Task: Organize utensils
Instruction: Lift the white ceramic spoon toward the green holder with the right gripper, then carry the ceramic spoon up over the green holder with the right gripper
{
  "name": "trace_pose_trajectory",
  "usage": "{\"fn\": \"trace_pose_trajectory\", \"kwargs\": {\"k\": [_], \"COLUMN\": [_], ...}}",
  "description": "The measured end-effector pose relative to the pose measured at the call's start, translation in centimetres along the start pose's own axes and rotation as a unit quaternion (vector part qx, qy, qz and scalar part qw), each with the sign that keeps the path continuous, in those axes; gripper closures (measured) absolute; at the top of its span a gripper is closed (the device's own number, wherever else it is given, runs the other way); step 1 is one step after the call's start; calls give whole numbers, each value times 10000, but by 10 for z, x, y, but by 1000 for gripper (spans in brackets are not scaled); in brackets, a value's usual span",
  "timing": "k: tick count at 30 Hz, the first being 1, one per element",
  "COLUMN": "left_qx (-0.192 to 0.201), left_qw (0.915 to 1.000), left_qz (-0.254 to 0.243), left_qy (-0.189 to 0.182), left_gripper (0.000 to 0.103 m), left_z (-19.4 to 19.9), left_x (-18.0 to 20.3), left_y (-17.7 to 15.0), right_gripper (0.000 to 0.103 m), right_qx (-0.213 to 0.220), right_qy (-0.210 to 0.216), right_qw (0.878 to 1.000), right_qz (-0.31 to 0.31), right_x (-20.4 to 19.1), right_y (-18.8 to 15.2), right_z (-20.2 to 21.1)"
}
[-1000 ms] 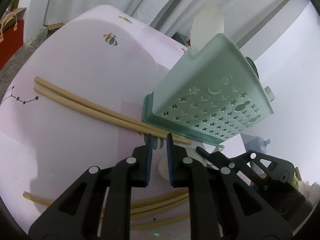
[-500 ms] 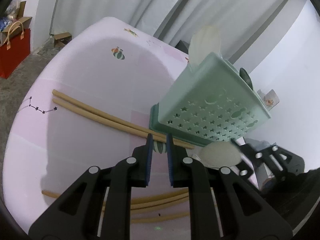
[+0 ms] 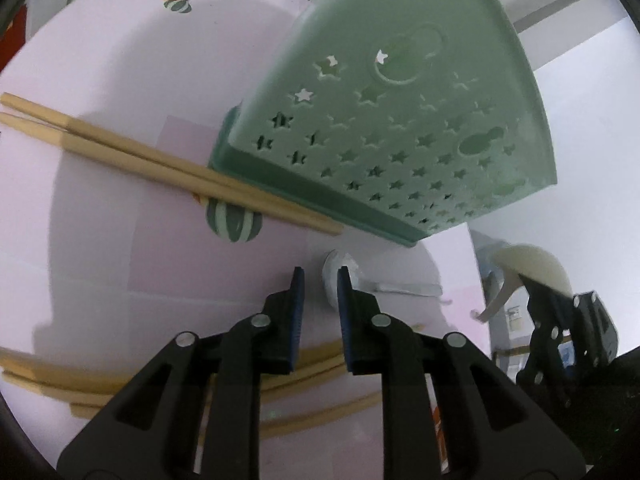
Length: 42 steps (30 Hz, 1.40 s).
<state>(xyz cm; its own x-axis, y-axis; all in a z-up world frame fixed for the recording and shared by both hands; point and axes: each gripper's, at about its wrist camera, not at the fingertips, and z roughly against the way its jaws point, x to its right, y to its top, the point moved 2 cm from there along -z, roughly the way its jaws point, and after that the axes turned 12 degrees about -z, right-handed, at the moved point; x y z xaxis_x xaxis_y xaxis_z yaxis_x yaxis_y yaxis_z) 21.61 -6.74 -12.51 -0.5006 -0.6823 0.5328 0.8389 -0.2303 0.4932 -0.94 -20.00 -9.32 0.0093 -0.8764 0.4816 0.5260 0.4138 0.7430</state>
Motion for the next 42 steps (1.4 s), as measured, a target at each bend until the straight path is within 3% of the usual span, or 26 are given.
{"fn": "trace_pose_trajectory", "kwargs": {"k": [5, 7, 8, 12, 21, 25, 30, 38, 42], "left_qx": [-97, -143, -156, -87, 783, 1184, 1693, 2553, 2805], "left_qw": [9998, 9995, 9994, 9982, 9875, 9733, 9584, 9217, 9037], "left_qz": [-21, -79, -98, -247, -835, -1236, -1498, -1854, -2033], "left_qy": [148, 269, 285, 532, 1080, 1532, 1740, 2254, 2517], "left_gripper": [91, 97, 98, 99, 103, 103, 103, 103, 103], "left_z": [-2, -1, -2, 0, 65, 115, 171, 243, 254], "left_x": [4, 9, 13, 20, 47, 64, 85, 117, 124], "left_y": [3, 4, 4, 3, 6, 6, 6, 26, 44], "right_gripper": [99, 99, 99, 99, 99, 99, 99, 99, 99], "right_qx": [8, 11, 3, -36, -97, -28, 19, 96, 127], "right_qy": [29, 35, 54, 97, 167, 109, 55, 79, 91], "right_qw": [9997, 9993, 9991, 9979, 9916, 9901, 9881, 9846, 9842], "right_qz": [-259, -370, -423, -642, -1280, -1400, -1535, -1742, -1764], "right_x": [3, 10, 8, 24, 47, 51, 55, 58, 57], "right_y": [3, 8, 28, 32, 34, 39, 42, 43, 42], "right_z": [4, 7, 13, 0, -6, -5, -2, -1, 0]}}
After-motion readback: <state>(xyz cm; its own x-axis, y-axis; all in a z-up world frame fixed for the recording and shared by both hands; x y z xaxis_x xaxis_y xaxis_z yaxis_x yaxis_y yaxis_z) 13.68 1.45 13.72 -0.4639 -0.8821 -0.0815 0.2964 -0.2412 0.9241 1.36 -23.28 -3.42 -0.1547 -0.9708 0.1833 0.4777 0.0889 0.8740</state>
